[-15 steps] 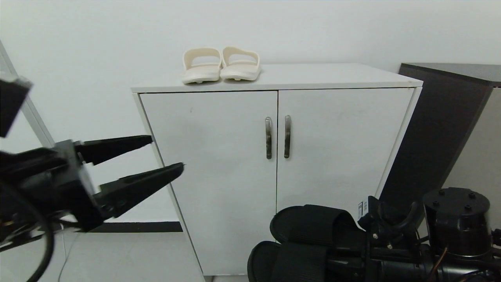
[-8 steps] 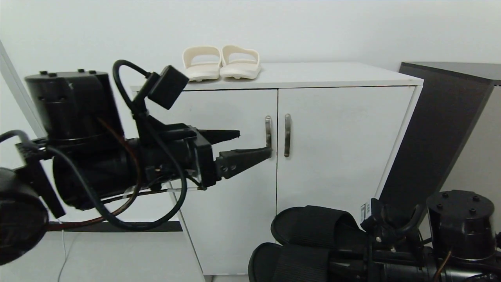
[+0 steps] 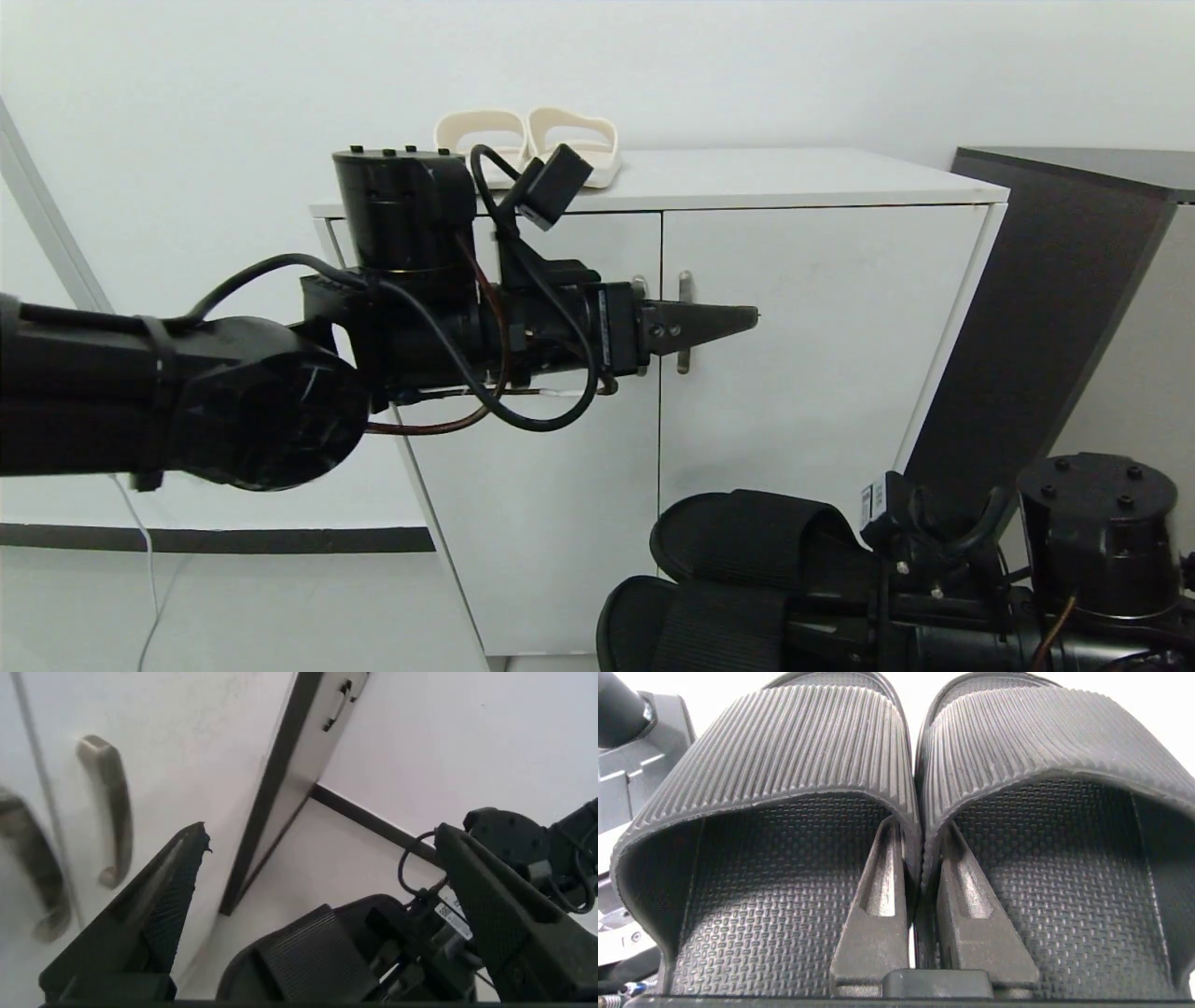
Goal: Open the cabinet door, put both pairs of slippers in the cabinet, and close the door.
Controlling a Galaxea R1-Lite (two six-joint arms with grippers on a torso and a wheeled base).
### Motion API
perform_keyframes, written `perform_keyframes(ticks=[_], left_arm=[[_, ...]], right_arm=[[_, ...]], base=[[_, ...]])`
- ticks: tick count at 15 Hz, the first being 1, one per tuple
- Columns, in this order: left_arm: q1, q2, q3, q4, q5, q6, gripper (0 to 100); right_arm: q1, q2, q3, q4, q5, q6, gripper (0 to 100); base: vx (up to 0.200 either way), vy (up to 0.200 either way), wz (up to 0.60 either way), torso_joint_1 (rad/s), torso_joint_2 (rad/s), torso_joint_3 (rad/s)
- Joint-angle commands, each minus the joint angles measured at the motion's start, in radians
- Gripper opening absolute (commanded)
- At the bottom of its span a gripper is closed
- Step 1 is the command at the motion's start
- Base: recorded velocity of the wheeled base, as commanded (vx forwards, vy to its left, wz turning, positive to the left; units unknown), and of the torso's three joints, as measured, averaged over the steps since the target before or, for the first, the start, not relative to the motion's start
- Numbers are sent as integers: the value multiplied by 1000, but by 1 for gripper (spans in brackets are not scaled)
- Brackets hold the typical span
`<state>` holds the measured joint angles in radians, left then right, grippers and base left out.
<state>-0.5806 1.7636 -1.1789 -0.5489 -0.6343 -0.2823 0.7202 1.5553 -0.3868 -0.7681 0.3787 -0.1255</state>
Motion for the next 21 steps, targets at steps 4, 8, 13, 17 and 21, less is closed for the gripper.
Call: perform_keyframes(ticks=[4, 8, 13, 17, 21], left_arm=[[25, 102, -70, 0, 11, -3, 100], [25, 100, -70, -2, 137, -1, 100], [24, 146, -122, 0, 157, 0, 100], [18, 175, -142, 3, 157, -1, 100], [18, 181, -142, 4, 157, -1, 0]], right_arm=[[-1, 2, 8, 0, 0, 0, 0], [-1, 3, 13, 0, 0, 0, 0], [-1, 5, 14, 1, 0, 0, 0], [-1, 6, 16, 1, 0, 0, 0], [-1, 12, 16, 1, 2, -2, 0]], base=[[0, 0, 0, 0, 0, 0], [0, 0, 0, 0, 0, 0], [0, 0, 0, 0, 0, 0], [0, 0, 0, 0, 0, 0], [0, 0, 0, 0, 0, 0]])
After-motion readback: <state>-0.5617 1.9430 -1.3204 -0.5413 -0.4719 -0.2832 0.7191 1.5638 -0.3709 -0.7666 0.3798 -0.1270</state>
